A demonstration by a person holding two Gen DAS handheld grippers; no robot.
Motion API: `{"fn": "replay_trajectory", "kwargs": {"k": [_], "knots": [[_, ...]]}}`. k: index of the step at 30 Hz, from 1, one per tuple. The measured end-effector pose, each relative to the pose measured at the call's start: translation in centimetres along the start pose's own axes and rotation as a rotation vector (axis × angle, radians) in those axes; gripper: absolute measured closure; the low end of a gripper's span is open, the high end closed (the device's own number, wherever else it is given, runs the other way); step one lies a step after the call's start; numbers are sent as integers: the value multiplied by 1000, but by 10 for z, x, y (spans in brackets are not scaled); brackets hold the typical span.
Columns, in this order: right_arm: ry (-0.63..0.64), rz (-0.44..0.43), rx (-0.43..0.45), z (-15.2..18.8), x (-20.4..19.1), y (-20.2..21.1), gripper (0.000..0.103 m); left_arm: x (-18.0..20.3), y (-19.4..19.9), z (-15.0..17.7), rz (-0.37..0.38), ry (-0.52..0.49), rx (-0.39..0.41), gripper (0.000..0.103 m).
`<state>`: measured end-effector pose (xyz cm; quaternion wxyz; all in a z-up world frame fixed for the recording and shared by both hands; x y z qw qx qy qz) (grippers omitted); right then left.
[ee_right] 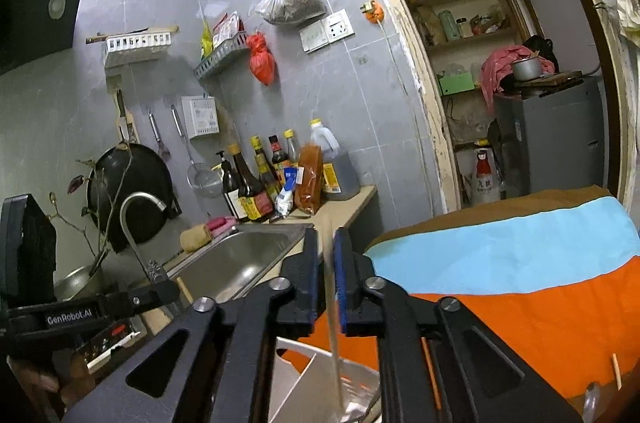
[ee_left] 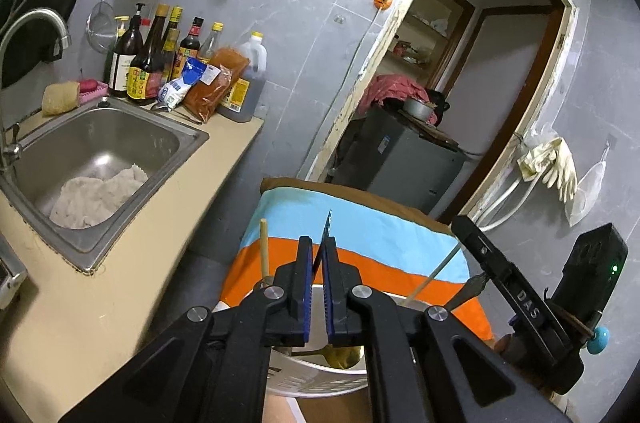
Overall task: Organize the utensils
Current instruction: 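Move both open tools back toward the utensils on the cloth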
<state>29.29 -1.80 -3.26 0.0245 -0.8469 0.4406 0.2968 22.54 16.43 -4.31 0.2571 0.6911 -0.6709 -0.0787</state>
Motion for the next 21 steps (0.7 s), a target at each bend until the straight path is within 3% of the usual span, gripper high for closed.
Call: {"fn": "replay_trajectory", "kwargs": {"k": [4, 6, 8, 10, 12, 17, 19, 21], "knots": [[-4, -2, 15, -3, -2, 9, 74, 1, 5, -1, 13, 18, 27, 98], [-6, -3, 25, -7, -2, 15, 74, 3, 8, -2, 21, 21, 41, 97], [-1, -1, 39, -12, -3, 21, 74, 7, 13, -5, 30, 15, 65, 91], [6, 0, 56, -18, -4, 30, 72, 14, 19, -10, 44, 5, 99, 70], [12, 7, 73, -24, -4, 38, 64, 21, 24, -14, 56, 3, 131, 58], [5, 32, 126, -42, 2, 66, 60, 41, 27, -20, 76, -29, 155, 56], [5, 54, 156, -50, 7, 80, 49, 52, 29, -22, 82, -46, 168, 46], [6, 76, 186, -57, 13, 94, 37, 62, 31, -24, 87, -60, 185, 43]]}}
Point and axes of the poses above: each gripper's, at about its wrist camera, not at the fingertips, and y roughly against the way its jaws point, x to its right, z to its underside, the point moved 7 cm from there along -y, roughly the way its jaws point, and after that the axes turned 13 degrees about -y, right-handed, at the moved point
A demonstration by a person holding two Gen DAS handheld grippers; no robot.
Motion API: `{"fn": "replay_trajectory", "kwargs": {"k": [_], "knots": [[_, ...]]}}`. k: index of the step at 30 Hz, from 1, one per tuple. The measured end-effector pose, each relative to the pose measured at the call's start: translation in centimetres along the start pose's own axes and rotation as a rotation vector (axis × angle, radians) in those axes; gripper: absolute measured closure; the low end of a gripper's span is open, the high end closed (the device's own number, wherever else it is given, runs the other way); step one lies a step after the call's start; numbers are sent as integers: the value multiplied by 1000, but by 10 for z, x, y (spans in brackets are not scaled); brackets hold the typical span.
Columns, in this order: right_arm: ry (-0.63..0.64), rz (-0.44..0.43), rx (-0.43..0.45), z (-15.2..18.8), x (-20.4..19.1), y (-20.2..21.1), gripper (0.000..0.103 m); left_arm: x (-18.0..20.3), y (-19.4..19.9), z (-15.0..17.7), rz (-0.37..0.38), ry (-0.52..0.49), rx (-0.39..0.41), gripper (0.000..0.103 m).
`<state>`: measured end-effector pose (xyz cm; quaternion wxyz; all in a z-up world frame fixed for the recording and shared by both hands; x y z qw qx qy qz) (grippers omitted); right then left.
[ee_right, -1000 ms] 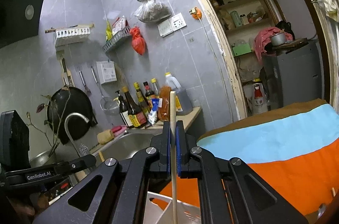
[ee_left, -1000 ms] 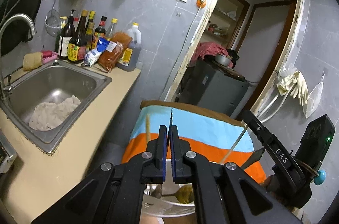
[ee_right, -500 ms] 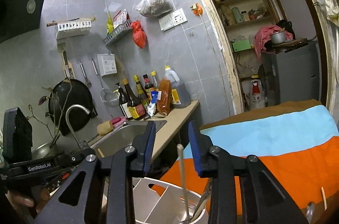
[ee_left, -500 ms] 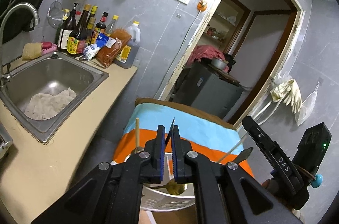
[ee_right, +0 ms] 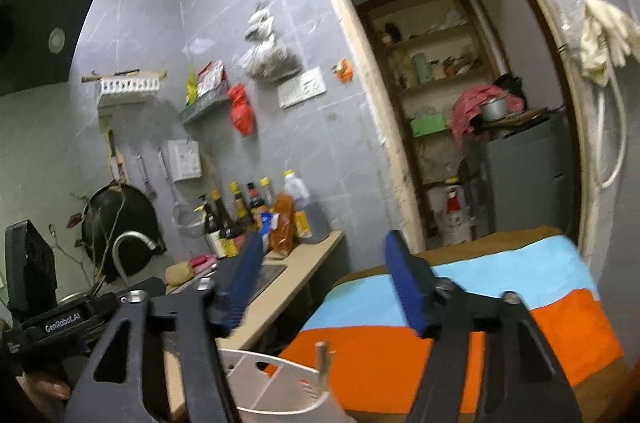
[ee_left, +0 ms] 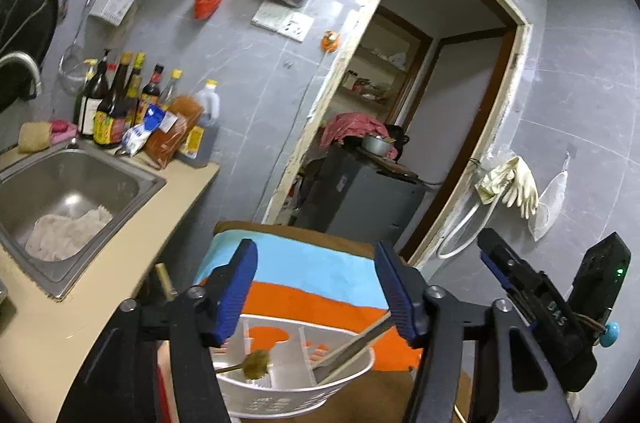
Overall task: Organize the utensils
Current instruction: 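Move both open tools back toward the utensils on the cloth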
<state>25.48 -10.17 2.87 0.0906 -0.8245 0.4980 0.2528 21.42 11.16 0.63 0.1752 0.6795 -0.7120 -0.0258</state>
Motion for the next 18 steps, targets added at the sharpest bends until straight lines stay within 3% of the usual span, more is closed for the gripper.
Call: {"fn": "replay_trajectory", "kwargs": {"k": [9, 18], "knots": [[19, 110, 75, -38, 38, 48, 5, 60, -9, -7, 18, -98, 48, 1], [38, 221, 78, -58, 89, 87, 2, 120, -29, 1, 32, -192, 26, 0]]}}
Point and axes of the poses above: each gripper's, at about its wrist camera, not at the fingertips, and y roughly against the way its jaws point, x to its right, z to its underside, the point moved 7 cm from there along -y, roughly the way its jaws point, and after that the axes turned 13 degrees about -y, right-handed, at the moved point
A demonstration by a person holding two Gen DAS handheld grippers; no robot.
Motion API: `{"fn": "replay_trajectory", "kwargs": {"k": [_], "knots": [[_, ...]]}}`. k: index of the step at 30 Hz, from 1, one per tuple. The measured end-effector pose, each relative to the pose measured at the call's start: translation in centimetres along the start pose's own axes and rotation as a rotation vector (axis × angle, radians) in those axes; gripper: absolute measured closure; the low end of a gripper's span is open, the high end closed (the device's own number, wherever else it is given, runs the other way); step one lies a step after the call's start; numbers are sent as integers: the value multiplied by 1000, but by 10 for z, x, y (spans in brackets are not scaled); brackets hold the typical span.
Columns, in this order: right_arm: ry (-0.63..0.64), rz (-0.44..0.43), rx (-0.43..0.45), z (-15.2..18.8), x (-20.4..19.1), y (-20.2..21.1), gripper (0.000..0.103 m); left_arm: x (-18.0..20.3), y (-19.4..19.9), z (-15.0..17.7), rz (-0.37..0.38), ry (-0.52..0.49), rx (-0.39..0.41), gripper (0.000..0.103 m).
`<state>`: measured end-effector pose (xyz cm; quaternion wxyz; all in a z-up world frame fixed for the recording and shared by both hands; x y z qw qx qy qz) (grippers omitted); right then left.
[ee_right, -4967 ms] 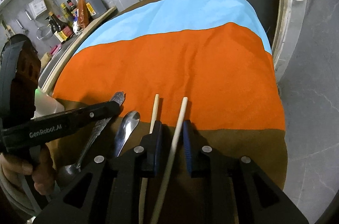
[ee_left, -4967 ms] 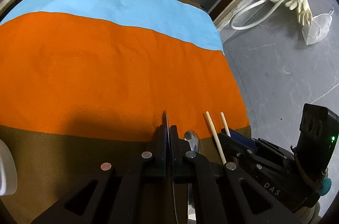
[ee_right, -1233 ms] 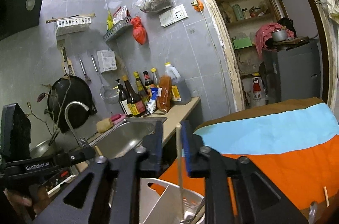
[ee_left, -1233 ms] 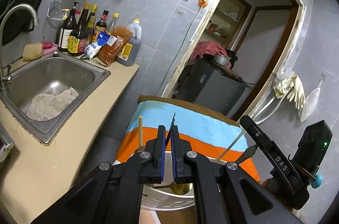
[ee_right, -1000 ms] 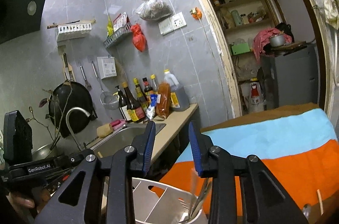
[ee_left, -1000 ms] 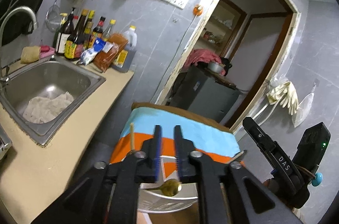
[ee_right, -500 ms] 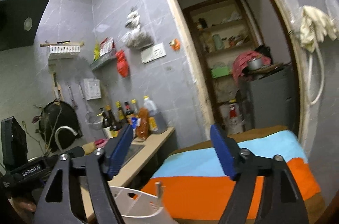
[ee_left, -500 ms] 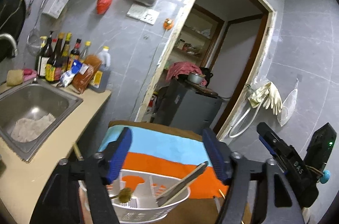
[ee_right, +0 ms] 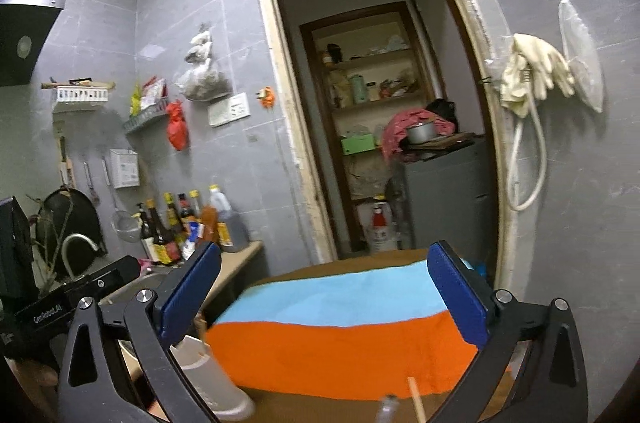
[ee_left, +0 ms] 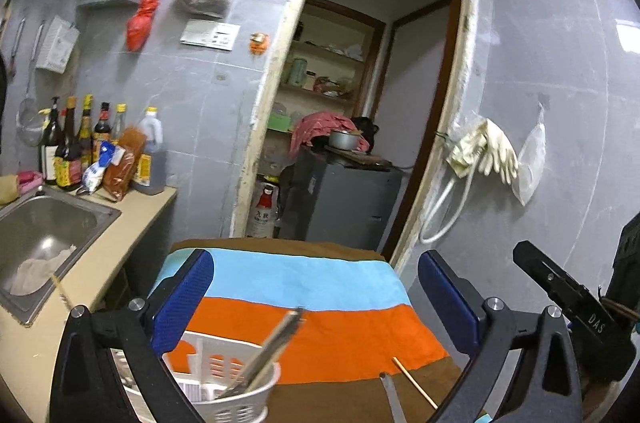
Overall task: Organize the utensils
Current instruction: 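Move both open tools back toward the utensils on the cloth, then grasp a wooden chopstick with the right tool while the left tool grasps a metal knife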
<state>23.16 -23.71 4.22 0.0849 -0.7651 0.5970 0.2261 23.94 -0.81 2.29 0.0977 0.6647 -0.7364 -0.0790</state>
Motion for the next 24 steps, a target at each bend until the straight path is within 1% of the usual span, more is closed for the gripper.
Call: {"fn": "replay_trajectory", "kwargs": {"k": [7, 11, 14, 17, 18, 22, 24], "knots": [[-3, 63, -25, -8, 51, 7, 2, 45, -19, 8, 44, -28, -40, 0], [-3, 85, -55, -9, 82, 8, 2, 68, -31, 17, 54, -36, -73, 0], [8, 99, -94, -4, 101, 3, 2, 81, -39, 28, 54, -28, -99, 0], [17, 110, -149, 6, 121, -4, 2, 88, -50, 42, 66, -13, -139, 0], [23, 113, -173, 11, 128, -7, 2, 91, -56, 51, 76, -3, -167, 0], [39, 109, -263, 38, 149, -17, 2, 96, -73, 82, 90, 32, -254, 0], [39, 110, -301, 52, 157, -21, 2, 97, -78, 93, 94, 44, -275, 0]]}}
Point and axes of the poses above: each gripper's, at about its wrist camera, not at the fingertips, and y roughly against the way its jaws point, x to its right, z to its underside, the point moved 7 cm from there along -y, roughly the way its jaws point, and after that the axes turned 13 degrees about -y, right-handed, at the moved point
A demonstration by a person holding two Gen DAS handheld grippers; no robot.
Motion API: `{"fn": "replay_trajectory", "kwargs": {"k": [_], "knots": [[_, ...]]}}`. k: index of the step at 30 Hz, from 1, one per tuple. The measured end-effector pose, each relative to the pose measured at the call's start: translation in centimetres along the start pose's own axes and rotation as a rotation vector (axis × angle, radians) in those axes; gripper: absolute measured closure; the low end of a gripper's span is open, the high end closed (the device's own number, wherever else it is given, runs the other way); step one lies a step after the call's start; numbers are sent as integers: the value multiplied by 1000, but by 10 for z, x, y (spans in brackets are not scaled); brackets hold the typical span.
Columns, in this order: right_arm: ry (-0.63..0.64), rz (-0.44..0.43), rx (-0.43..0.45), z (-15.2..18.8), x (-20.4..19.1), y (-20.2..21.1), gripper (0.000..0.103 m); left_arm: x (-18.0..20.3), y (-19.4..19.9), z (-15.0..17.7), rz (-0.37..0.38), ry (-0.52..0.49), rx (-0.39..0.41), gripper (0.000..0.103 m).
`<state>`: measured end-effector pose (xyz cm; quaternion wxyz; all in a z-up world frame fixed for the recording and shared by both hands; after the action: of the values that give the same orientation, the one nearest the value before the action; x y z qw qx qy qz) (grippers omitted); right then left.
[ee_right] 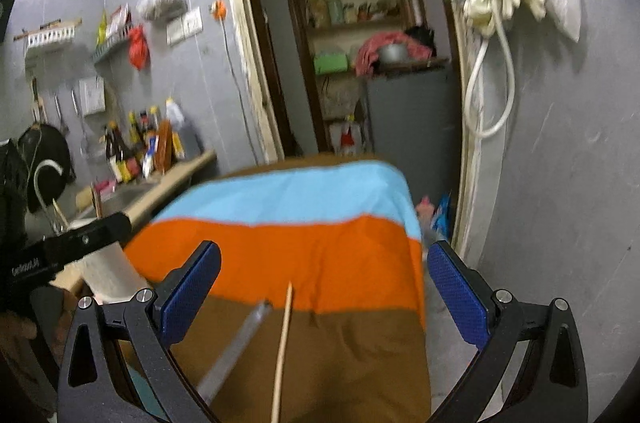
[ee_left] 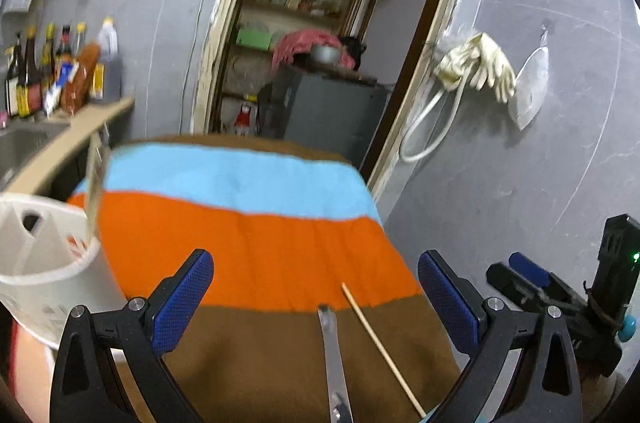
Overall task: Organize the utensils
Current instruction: 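Grasp a wooden chopstick with the right tool while the left tool grasps a metal knife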
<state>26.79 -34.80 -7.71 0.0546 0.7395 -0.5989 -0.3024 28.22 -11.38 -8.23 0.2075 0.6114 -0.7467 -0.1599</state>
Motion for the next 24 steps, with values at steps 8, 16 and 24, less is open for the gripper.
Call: {"fn": "replay_trajectory", "kwargs": {"k": [8, 16, 24], "knots": [[-16, -3, -169, 62, 20, -41, 17, 0, -32, 35, -8, -4, -90, 0], [-1, -55, -291, 97, 12, -72, 52, 3, -64, 57, 56, 42, -191, 26], [49, -84, -376, 117, -2, -89, 66, 0, -79, 73, 100, 81, -250, 41]]}}
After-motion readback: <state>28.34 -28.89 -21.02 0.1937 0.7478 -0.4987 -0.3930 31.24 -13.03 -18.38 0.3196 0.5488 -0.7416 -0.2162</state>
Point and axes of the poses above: each gripper's, at about its wrist camera, not at the fingertips, and y roughly against the way its jaws point, x to its right, z to its underside, the point moved 7 cm from there along -y, roughly the way its jaws point, and after that the axes turned 13 degrees about -y, right-handed, at the moved point
